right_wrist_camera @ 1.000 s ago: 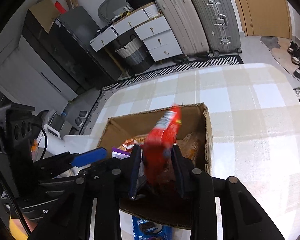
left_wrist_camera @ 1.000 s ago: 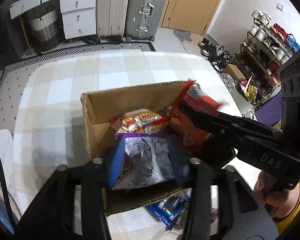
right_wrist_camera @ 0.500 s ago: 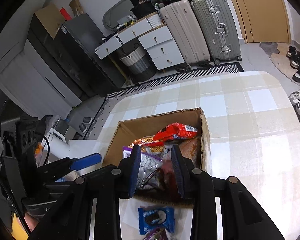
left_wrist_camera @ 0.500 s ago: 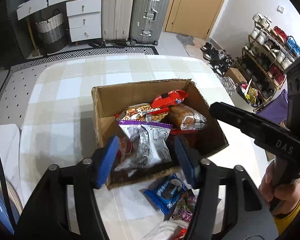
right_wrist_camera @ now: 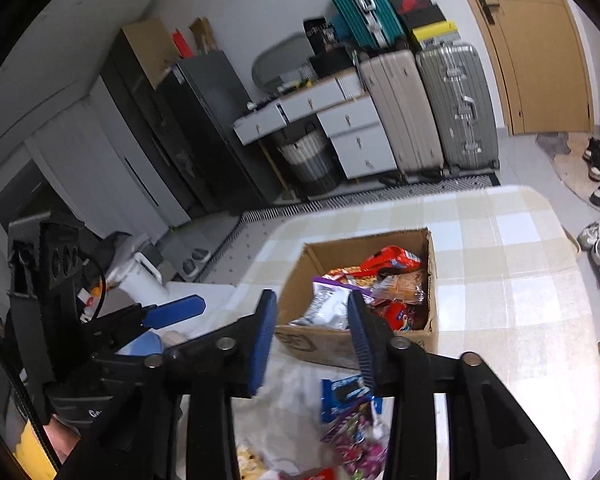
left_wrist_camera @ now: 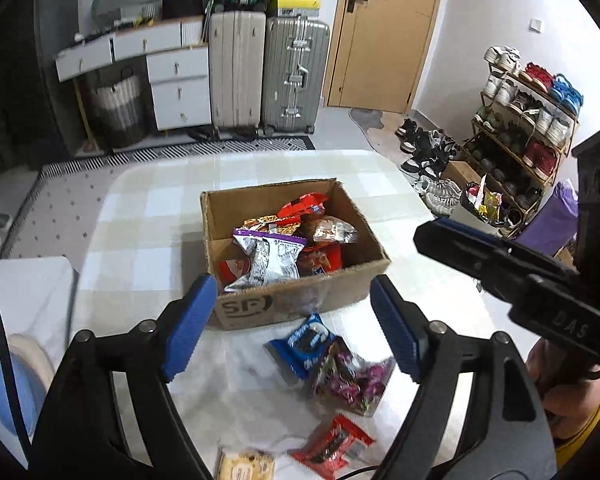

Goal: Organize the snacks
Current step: 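Open both grippers to release the bags and withdraw from the box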

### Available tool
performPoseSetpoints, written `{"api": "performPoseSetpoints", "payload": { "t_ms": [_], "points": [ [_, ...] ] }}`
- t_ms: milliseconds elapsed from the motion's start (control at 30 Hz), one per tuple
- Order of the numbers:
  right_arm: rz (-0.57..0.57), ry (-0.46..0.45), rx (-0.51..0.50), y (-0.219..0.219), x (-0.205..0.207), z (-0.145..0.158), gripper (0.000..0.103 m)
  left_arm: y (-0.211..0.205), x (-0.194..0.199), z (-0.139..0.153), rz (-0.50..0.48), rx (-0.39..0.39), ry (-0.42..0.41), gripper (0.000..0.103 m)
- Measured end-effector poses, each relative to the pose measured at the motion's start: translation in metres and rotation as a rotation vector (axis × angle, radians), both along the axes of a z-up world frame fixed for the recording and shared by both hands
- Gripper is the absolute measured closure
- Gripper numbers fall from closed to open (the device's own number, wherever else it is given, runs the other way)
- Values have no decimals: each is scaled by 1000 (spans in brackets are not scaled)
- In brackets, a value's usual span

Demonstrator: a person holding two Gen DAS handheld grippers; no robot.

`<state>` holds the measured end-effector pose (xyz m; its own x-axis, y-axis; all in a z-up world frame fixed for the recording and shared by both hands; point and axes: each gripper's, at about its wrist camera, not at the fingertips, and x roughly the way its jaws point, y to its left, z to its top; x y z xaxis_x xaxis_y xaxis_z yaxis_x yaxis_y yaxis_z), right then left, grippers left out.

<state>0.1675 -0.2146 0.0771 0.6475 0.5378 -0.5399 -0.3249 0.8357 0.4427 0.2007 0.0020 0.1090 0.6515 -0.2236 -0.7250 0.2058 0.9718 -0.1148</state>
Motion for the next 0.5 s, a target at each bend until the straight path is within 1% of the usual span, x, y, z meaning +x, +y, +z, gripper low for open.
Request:
{"api": "performPoseSetpoints", "payload": {
  "t_ms": [133, 167, 267, 333, 367, 467, 500],
  "points": [
    [-1, -46, 15, -2, -35, 20, 57, 1, -43, 24, 2, -31, -38, 23],
    [-1, -54, 12, -2, -44, 24, 55, 1, -54, 29, 5, -34, -48, 21],
    [5, -96, 8, -1, -75, 35, 54, 1, -85, 41, 8, -39, -85, 21],
    [4, -116, -5, 0, -92, 40, 51, 1, -111, 48, 12, -20, -118, 21],
    [2, -125, -15, 1, -101, 41, 47, 2, -120, 50, 18, -13, -124, 21],
    [1, -152, -24, 1, -130, 43, 38, 6, -151, 56, 24, -34, -132, 20],
    [4, -157, -26, 2, -137, 43, 37, 8, -160, 56, 25, -41, -133, 20]
  ]
}}
